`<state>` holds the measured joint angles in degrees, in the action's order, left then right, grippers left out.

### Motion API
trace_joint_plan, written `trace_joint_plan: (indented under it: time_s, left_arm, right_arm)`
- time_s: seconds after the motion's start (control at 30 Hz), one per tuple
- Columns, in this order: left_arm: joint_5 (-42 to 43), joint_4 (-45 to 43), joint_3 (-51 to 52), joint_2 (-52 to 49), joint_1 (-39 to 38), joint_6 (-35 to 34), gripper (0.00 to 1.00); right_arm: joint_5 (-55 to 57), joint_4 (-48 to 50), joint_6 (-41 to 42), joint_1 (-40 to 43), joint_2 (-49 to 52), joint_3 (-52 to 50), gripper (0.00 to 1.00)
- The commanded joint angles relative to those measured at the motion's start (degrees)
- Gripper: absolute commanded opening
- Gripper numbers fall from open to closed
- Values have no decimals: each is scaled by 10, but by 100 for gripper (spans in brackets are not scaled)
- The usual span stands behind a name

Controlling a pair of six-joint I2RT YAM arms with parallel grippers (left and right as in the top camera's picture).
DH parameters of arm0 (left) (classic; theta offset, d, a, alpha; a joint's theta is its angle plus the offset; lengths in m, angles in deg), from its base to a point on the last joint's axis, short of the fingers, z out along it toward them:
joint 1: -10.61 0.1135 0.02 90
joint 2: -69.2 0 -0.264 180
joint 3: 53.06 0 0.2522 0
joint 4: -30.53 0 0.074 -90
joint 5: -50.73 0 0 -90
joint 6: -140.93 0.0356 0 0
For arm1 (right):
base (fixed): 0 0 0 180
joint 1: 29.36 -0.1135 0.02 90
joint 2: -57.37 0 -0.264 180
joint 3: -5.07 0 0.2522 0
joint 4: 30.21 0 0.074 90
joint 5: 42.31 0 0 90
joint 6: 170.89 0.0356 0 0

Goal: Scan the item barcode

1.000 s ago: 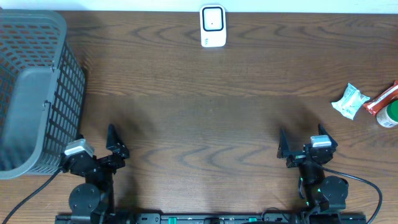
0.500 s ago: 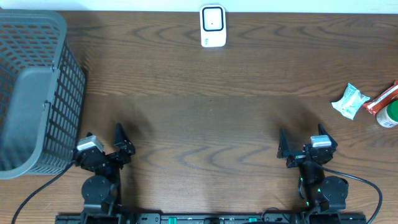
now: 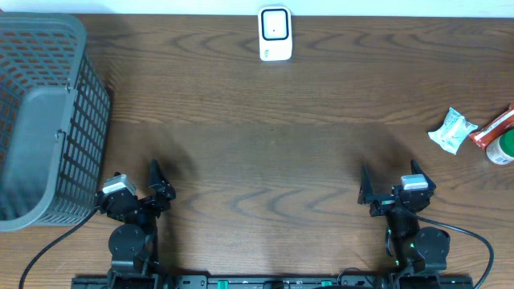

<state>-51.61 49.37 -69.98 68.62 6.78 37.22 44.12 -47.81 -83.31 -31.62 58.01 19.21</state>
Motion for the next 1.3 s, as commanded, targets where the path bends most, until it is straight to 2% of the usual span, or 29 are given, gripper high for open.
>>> trace_joint_plan:
  time_s: [0.0,0.37,1.27]
  left_arm:
    - [-1,3,19,5,3,12,85]
    - [29,4,20,5,3,75,85]
    - [29,3,20,3,3,75,85]
  right_arm:
    - [3,-2,-4,-1,-3,-1,99]
    - [3,-2,-4,-1,-3,-1,99]
    - [3,-2,-4,-1,-3,-1,99]
